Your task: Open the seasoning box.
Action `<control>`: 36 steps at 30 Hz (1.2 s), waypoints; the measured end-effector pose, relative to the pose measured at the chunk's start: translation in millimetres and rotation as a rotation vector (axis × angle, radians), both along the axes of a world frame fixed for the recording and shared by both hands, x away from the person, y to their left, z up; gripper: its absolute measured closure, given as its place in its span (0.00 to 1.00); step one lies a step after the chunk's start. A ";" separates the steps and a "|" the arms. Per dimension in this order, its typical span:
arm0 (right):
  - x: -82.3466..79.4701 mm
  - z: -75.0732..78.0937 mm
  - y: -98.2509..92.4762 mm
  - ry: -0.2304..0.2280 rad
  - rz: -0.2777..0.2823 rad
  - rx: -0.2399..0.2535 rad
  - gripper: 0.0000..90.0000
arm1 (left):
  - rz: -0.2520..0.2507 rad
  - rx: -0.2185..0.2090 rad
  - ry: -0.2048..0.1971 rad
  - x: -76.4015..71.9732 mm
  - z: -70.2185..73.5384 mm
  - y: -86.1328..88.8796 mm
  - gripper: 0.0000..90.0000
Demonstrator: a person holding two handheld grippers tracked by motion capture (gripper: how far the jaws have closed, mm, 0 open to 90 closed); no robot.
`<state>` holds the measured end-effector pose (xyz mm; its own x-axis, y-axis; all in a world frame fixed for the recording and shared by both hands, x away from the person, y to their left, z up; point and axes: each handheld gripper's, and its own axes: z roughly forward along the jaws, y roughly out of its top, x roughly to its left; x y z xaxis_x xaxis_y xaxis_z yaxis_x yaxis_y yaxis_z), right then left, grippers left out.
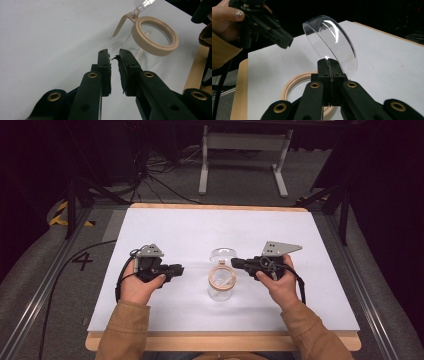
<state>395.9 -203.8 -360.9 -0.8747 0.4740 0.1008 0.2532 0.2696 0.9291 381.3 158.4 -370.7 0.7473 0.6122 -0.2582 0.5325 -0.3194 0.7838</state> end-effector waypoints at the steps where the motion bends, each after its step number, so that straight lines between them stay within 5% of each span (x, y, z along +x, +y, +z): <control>1: 2.2 -0.4 -0.2 0.001 -0.003 0.003 1.00 | 0.004 0.001 0.005 -1.2 -0.5 1.3 0.88; 9: 13.0 -3.3 -2.1 0.019 -0.036 0.005 1.00 | 0.019 0.000 0.014 -6.7 -2.4 10.6 0.87; 18: 5.2 9.6 -8.1 0.001 -0.016 0.000 1.00 | -0.005 -0.010 0.014 -6.7 0.5 9.2 0.82; 29: -1.7 32.6 -57.6 0.006 -0.089 -0.028 0.95 | -0.042 -0.010 -0.003 -4.6 7.0 12.0 0.73; 34: 0.1 34.0 -77.9 0.021 -0.133 -0.039 0.91 | 0.006 -0.002 0.019 -0.4 6.2 16.6 0.68; 36: 0.8 34.3 -91.8 0.016 -0.192 -0.078 0.88 | 0.027 0.007 0.025 2.7 4.3 19.5 0.68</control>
